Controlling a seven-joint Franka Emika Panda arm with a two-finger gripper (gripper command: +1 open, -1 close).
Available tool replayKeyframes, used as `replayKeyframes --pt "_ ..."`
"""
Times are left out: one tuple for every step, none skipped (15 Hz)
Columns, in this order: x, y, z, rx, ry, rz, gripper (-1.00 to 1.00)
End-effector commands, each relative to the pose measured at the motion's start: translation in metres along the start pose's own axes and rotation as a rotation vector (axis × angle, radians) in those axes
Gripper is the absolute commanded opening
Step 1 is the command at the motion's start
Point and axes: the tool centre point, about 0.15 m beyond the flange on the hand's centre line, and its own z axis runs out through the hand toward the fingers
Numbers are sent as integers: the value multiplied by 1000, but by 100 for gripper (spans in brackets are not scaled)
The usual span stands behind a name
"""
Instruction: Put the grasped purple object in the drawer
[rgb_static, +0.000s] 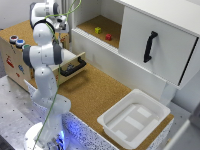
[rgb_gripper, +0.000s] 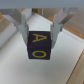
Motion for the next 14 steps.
replayKeyframes --pt "-33 26 56 116 204 -238 -100" --pt "-28 24 62 128 209 -294 -100" --pt "-21 19 67 122 217 -366 -100" --pt "-11 14 75 134 214 -435 -100" --pt "-4 8 82 137 201 -498 -100" --pt "0 1 89 123 194 -560 -100" --pt "3 -4 95 107 188 -611 -100" --pt "5 -7 99 94 185 -649 -100" --pt "7 -11 103 87 184 -684 -100" --pt "9 -12 104 87 188 -707 -100" --pt "9 -13 105 79 203 -739 -100" --pt "9 -12 107 59 212 -751 -100" --pt "10 -10 108 56 232 -740 -100" --pt "7 -12 110 23 245 -764 -100"
